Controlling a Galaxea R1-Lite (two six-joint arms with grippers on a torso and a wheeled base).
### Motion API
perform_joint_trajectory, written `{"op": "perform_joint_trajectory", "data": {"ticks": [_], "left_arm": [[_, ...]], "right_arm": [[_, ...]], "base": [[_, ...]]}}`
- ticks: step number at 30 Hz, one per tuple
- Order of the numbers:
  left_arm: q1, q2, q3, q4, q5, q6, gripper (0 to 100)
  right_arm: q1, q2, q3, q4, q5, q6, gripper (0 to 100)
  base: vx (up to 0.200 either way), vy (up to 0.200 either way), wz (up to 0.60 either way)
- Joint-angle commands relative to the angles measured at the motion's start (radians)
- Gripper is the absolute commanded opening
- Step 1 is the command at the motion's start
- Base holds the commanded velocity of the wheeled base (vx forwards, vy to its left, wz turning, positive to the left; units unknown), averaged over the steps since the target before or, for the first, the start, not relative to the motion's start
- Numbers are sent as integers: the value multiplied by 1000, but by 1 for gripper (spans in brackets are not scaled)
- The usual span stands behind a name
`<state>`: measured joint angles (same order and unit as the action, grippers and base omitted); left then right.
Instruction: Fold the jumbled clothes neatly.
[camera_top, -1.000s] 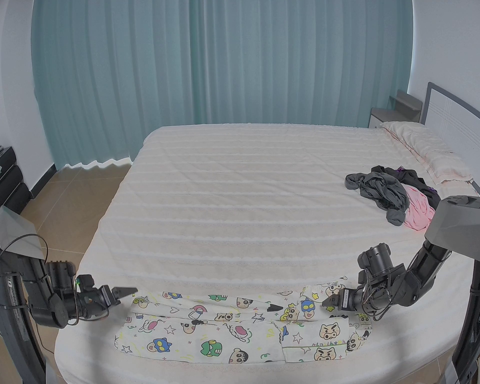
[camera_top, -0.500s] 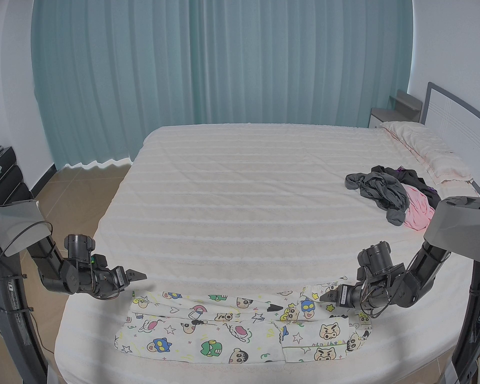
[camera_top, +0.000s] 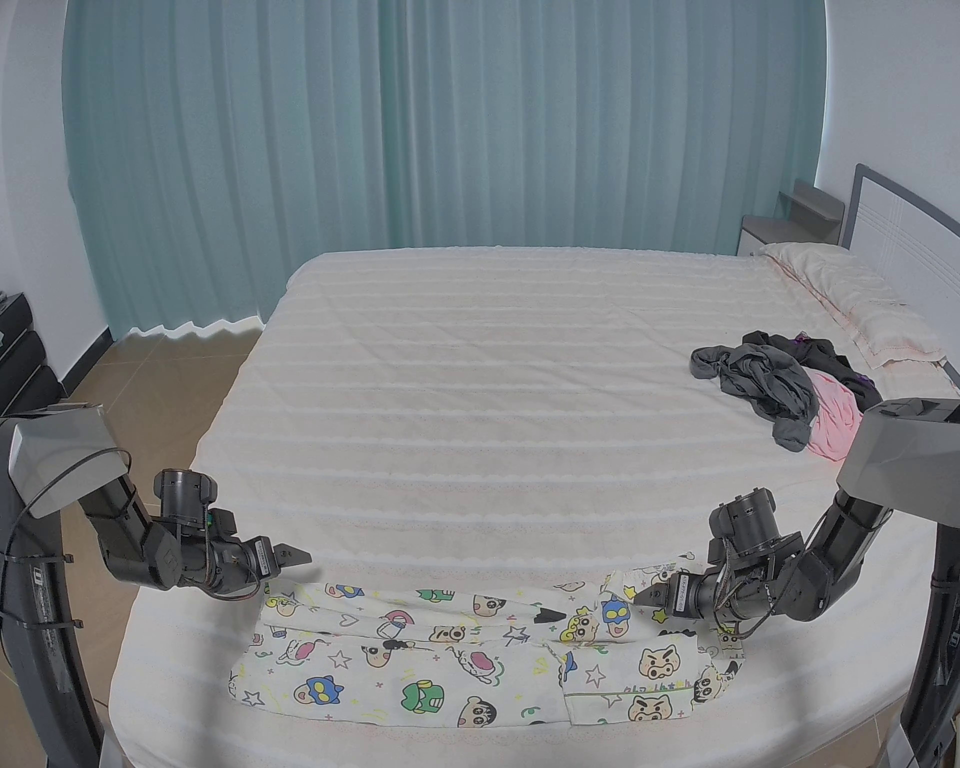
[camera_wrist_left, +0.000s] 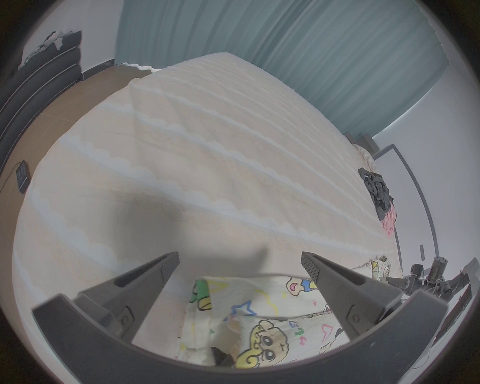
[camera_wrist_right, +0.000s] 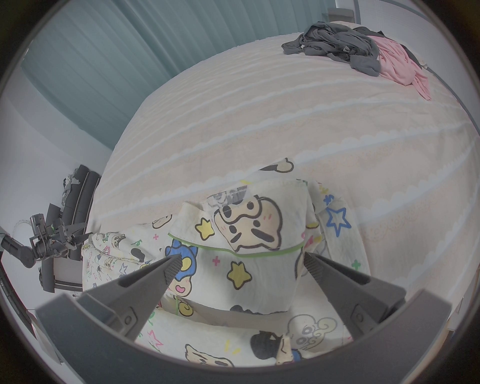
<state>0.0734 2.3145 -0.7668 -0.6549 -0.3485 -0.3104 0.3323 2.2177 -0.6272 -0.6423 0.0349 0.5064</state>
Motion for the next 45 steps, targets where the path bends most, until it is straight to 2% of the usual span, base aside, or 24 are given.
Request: {"op": "perform_joint_trajectory", "data": {"ticks": [1, 2, 3, 6, 9, 17, 24, 28, 38, 45], "left_arm": [[-14, 11, 4, -3, 20, 4, 100], [-17, 14, 6, -3, 34, 7, 0], [-18, 14, 6, -3, 37, 7, 0], [-37, 31, 7, -6, 114, 17, 0], [-44, 31, 15, -6, 135, 17, 0], [-44, 26, 38, -12, 137, 16, 0], [-41, 36, 49, -117, 137, 2, 0], [-40, 34, 50, -152, 137, -41, 0], [-14, 29, 49, -160, 135, -67, 0], [-12, 14, 81, -160, 102, -72, 0]], "right_arm": [[1, 4, -2, 0, 0, 0, 100], [1, 4, -2, 0, 0, 0, 100], [1, 2, -2, 0, 0, 0, 100], [1, 2, -3, 0, 0, 1, 100], [1, 2, -5, 0, 0, 1, 100], [1, 4, -3, 0, 0, 1, 100], [1, 4, -5, 0, 0, 1, 100], [1, 11, -6, 0, 0, 1, 100], [1, 16, -8, -3, 0, 1, 100], [1, 19, -8, -3, 0, 1, 100]], "base": [[0, 0, 0], [0, 0, 0], [0, 0, 0], [0, 0, 0], [0, 0, 0], [0, 0, 0], [0, 0, 0], [0, 0, 0], [0, 0, 0], [0, 0, 0]]}}
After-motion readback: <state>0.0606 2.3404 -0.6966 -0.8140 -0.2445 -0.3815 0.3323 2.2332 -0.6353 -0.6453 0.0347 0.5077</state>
